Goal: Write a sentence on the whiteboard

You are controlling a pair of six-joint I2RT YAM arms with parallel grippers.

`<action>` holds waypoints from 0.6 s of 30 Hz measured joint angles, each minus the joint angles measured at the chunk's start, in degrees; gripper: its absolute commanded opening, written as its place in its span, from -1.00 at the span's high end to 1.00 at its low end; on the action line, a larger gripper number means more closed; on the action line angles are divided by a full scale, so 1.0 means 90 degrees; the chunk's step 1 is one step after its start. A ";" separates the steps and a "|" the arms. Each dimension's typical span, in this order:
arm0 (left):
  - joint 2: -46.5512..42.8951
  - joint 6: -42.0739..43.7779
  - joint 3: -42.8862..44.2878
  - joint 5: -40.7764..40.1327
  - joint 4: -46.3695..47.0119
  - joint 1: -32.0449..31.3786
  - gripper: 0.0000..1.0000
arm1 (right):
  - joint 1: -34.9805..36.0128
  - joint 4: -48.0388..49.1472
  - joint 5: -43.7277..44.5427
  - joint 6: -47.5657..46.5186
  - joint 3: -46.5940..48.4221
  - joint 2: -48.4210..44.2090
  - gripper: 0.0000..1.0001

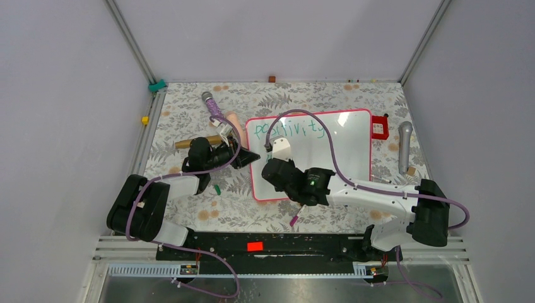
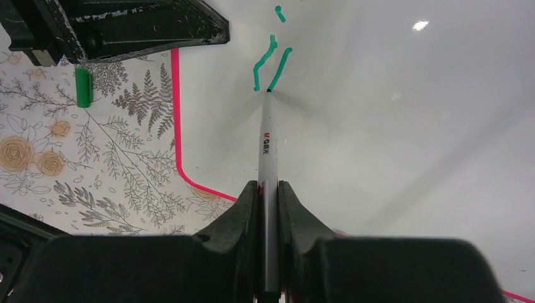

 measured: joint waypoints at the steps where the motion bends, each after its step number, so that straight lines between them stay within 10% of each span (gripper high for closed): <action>1: 0.0000 0.0000 0.0000 0.0002 0.0000 0.0000 1.00 | 0.0000 0.0000 0.0000 0.0002 0.0000 -0.0002 1.00; 18: 0.0000 0.0000 0.0000 0.0007 0.0022 -0.0002 1.00 | -0.0012 -0.0153 0.0267 -0.0257 0.0255 0.0063 1.00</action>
